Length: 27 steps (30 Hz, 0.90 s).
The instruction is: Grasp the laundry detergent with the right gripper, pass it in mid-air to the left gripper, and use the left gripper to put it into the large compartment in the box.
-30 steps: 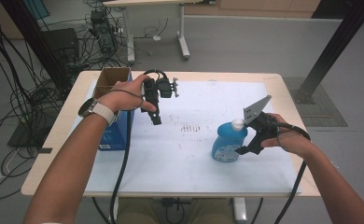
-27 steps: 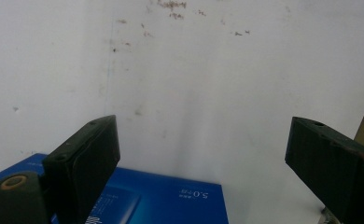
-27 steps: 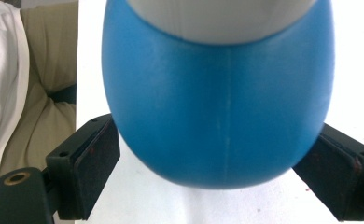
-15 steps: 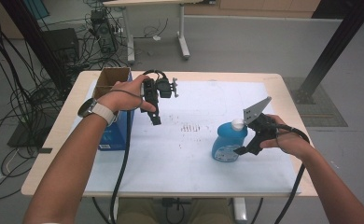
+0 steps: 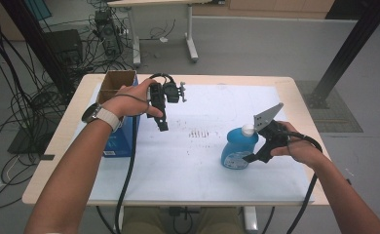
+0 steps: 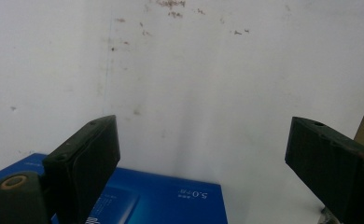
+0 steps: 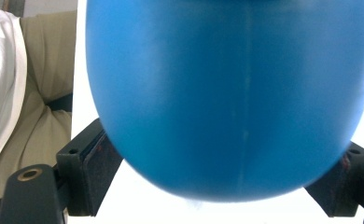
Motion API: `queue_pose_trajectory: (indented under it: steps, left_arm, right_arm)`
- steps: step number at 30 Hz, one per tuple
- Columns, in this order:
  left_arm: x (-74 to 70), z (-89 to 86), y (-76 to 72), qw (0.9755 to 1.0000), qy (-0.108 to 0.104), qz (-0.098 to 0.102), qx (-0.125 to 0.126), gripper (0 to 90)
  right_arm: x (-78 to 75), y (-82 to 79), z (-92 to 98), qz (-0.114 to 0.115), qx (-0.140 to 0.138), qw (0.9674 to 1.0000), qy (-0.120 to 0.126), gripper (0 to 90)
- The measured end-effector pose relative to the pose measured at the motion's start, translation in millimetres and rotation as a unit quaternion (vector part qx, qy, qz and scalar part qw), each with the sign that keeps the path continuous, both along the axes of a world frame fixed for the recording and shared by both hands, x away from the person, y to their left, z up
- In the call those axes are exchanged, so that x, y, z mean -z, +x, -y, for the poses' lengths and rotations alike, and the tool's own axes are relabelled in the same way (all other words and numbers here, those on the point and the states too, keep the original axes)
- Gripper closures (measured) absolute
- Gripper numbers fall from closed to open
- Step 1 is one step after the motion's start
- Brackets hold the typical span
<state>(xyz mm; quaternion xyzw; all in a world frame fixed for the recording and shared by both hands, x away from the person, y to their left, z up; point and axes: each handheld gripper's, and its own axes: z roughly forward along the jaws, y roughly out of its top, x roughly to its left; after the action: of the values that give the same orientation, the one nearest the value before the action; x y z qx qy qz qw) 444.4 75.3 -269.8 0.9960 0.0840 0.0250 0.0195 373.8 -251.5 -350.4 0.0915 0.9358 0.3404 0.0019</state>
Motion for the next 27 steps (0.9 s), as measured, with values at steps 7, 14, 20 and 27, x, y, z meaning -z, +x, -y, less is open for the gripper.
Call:
queue_pose_trajectory:
  steps: [7, 14, 20, 27]
  left_arm:
    - [0.2, 0.0, -0.1, 1.0000, 0.000, 0.000, -0.001, 10.4]
    - [0.1, -0.3, 0.2, 1.0000, 0.001, 0.000, -0.001, 10.4]
    - [0.7, -0.4, -0.1, 1.0000, 0.001, 0.000, -0.001, 10.4]
    - [0.9, -0.8, -0.4, 1.0000, 0.002, -0.001, -0.001, 10.4]
  right_arm:
    - [2.6, -0.9, 0.1, 0.001, 0.000, 1.0000, 0.007, 17.1]
    - [2.7, -1.1, 0.8, 0.003, 0.000, 0.9999, 0.014, 17.8]
    - [1.9, -1.6, 1.0, 0.005, -0.001, 0.9998, 0.017, 18.5]
    - [2.4, -2.2, 0.7, 0.009, -0.002, 0.9998, 0.020, 19.4]
